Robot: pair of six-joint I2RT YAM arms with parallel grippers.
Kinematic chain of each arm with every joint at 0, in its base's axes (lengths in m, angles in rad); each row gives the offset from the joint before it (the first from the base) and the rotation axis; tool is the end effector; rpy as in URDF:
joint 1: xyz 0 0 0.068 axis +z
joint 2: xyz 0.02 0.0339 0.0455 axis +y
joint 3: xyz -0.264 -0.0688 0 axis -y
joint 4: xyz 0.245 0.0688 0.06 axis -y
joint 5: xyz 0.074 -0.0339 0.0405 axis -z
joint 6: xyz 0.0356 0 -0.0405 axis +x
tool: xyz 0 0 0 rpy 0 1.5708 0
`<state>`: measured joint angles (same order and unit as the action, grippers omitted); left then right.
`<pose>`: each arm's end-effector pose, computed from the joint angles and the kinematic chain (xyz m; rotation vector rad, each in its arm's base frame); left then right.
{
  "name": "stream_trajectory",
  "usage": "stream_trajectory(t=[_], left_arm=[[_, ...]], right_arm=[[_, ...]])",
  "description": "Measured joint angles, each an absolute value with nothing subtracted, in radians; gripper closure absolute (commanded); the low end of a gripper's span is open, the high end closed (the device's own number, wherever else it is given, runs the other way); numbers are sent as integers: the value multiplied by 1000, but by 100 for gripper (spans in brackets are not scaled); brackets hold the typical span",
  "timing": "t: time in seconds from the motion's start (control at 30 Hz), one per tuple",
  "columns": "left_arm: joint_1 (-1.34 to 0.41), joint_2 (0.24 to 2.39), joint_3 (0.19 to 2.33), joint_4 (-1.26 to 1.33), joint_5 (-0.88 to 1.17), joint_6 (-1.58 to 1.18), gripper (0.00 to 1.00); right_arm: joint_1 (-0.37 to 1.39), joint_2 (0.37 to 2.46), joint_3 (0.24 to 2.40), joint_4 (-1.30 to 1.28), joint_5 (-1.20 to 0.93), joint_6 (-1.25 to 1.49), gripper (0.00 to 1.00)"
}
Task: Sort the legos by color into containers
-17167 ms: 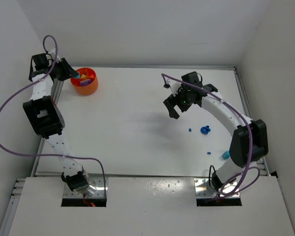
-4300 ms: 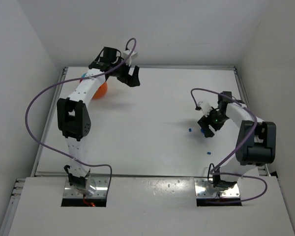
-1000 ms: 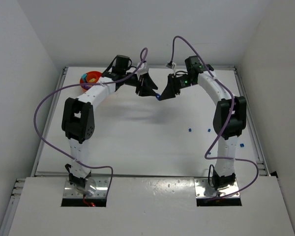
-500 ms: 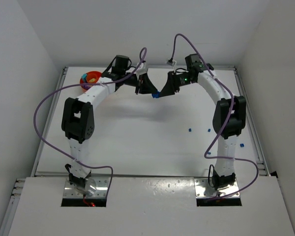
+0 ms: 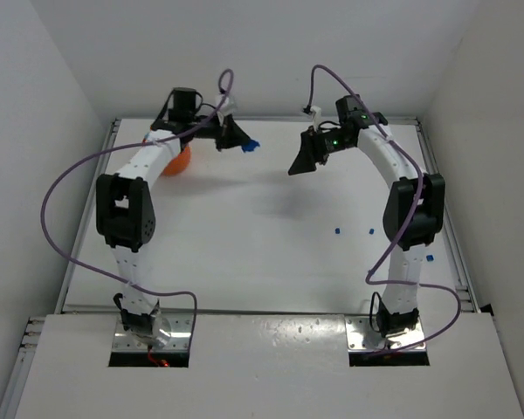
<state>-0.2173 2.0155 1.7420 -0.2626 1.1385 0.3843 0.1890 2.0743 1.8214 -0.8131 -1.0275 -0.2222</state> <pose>0.4443 -0.1312 0.2980 1.1636 1.5306 -1.0663 0.4307 0.1134 0.2606 -0.8062 2.2077 1.3023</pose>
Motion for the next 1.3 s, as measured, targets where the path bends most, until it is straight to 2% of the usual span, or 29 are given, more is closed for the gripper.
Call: stream_trajectory(t=[0.1,0.33,0.5,0.63,1.03,1.3], left_arm=[[-95,2028,1828,-299,1039,400,100],[155,2208,2241,-284,807,427,100],[176,2267,2251,-267,646,504,100],[162,2325,2251,-255,602,551,100],[185,2383,2243,-246,667,609,100],[212,2383,2186,-342,773,668,100]], right_arm=[[167,2024,1781,-833,-960,-265,32],[137,1996,1746,-852,-888,-315,32],[140,1996,1744,-860,-874,-323,32],[140,1997,1744,-862,-867,-326,32],[140,1997,1744,-865,-856,-339,32],[140,1997,1744,-865,-843,-340,32]])
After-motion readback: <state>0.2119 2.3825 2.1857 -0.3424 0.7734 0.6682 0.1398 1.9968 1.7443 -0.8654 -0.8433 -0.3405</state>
